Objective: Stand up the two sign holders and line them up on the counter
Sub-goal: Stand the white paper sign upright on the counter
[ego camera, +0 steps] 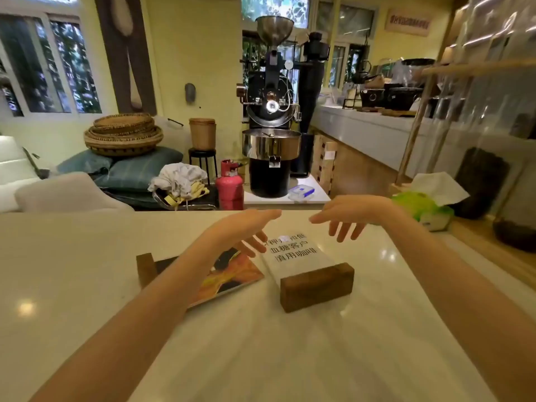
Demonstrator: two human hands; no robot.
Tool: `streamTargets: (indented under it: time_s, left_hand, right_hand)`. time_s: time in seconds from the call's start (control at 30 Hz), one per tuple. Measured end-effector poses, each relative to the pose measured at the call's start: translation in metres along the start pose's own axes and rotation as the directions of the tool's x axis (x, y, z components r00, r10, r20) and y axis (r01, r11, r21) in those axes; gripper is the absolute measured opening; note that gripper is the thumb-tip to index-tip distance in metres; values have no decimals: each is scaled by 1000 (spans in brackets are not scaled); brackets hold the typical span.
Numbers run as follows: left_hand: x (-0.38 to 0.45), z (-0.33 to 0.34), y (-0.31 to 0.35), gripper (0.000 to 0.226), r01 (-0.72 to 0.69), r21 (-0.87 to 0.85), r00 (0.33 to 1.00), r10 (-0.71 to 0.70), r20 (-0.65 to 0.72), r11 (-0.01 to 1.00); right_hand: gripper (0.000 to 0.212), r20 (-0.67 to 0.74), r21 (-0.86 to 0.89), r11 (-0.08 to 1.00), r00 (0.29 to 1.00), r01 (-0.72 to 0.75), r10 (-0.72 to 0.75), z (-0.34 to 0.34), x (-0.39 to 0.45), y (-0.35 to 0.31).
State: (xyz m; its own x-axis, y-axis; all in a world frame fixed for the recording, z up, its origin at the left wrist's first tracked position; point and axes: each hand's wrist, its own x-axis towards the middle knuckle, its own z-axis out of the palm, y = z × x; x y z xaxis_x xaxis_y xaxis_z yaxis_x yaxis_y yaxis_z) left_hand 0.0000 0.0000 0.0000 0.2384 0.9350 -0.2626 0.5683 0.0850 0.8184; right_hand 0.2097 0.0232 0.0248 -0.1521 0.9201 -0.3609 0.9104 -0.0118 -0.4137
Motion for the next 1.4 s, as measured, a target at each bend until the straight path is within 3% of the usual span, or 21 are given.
streamTargets:
  time_s: [0.17,0.3,0.53,0.67,0.77,0.83,1.0,1.1,1.3,1.4]
  left_hand:
    - [9,19,-23,64,143,-8,989,-143,-34,990]
    - [16,35,-31,61,171,-38,984,-172,-38,985]
    - [25,42,-38,58,243,-204,969,-248,3,948]
    - [30,49,-47,38,165,-184,985,-173,-26,969]
    - [29,53,-52,20,134,-177,990,-139,-16,975]
    - [26,54,-52,15,123,-190,992,-128,-16,974]
    - [19,56,-50,24,96,-167,993,-107,-57,981]
    - [17,56,-46,44,27,-167,993,-46,-110,986]
    - [22,54,-36,74,-137,-52,959,119,-255,989]
    - [23,56,-32,72,-203,16,927,198,-320,979]
  right_hand:
    - [59,64,99,990,993,-102,96,21,9,20]
    - [60,92,183,971,986,-156,141,36,16,36]
    - [39,65,297,948,993,-116,101,51,26,56]
    - [41,50,375,920,994,-112,101,56,30,65]
    - [49,73,517,841,987,-161,144,60,36,69]
    - [43,73,555,817,988,-154,137,63,36,68]
    - [48,-4,519,847,990,-119,142,67,30,61]
    - [51,-63,516,852,987,-92,145,67,25,61]
    - [45,-247,615,782,967,105,65,67,17,63]
    - [44,-343,600,777,939,189,36,69,13,64]
